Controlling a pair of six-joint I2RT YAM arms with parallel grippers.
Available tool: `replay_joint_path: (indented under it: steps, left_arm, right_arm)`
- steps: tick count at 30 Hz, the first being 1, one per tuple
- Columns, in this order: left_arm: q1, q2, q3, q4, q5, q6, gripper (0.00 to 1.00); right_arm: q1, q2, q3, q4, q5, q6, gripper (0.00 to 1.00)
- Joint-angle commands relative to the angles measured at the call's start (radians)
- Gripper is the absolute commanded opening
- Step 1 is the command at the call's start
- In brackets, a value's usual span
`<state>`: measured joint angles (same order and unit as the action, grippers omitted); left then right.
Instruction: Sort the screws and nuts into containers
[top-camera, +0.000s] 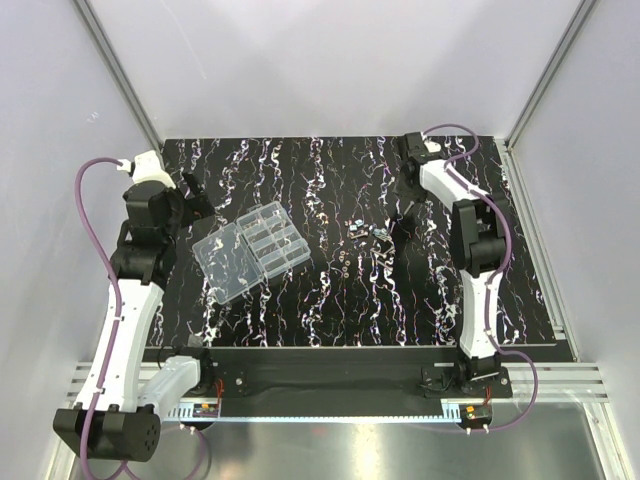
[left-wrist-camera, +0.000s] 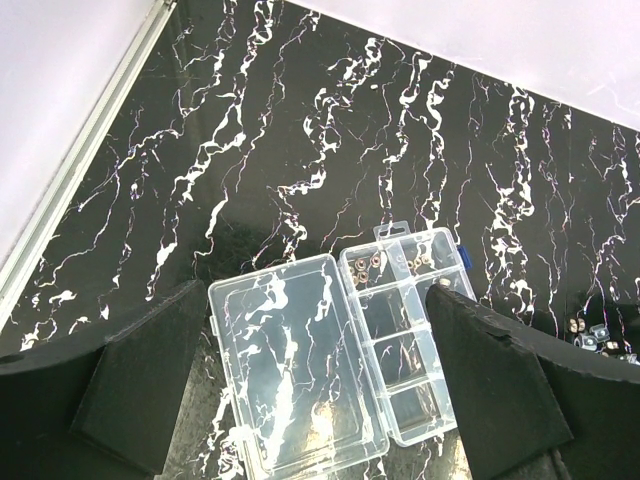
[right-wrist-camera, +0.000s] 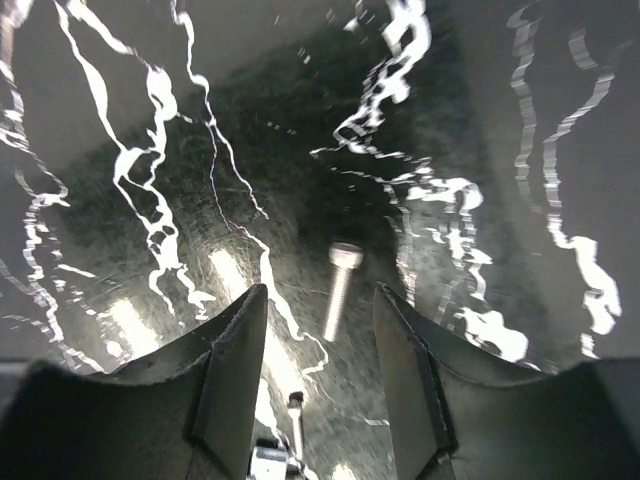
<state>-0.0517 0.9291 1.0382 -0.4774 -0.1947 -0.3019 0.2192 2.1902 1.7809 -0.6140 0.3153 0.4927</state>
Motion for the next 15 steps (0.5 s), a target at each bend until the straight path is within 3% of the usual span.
replay_joint_path:
  steps: [1,15]
  left_arm:
    - [-0.004,0.004,0.016,0.033,0.008,0.018,0.99]
    - [-0.004,0.014,0.020,0.028,0.014,0.018,0.99]
  right_arm:
    - [0.006,0.043,0.075,0.028,0.036,0.006,0.53]
    - [0.003,0.028,-0.037,0.000,0.114,0.064,0.51]
